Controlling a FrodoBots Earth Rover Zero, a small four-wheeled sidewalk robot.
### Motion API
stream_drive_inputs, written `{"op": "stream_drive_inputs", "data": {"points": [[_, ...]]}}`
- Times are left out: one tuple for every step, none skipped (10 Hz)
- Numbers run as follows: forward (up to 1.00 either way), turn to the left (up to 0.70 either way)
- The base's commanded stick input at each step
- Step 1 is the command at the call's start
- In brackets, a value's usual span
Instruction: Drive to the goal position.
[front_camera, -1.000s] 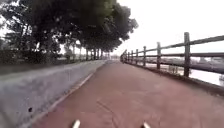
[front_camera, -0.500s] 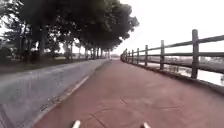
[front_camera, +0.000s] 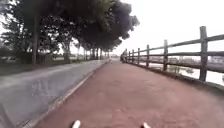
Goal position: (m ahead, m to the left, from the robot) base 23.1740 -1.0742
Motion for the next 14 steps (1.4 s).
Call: {"op": "stream_drive_inputs", "data": {"points": [[0.70, 0.01], [0.70, 0.01], [0.70, 0.01], [0.70, 0.01], [0.70, 0.01], [0.70, 0.01], [0.70, 0.01], [0.70, 0.01], [0.70, 0.01], [0.70, 0.01], [0.70, 0.01], [0.70, 0.01], [0.70, 0.01], [0.70, 0.01]]}}
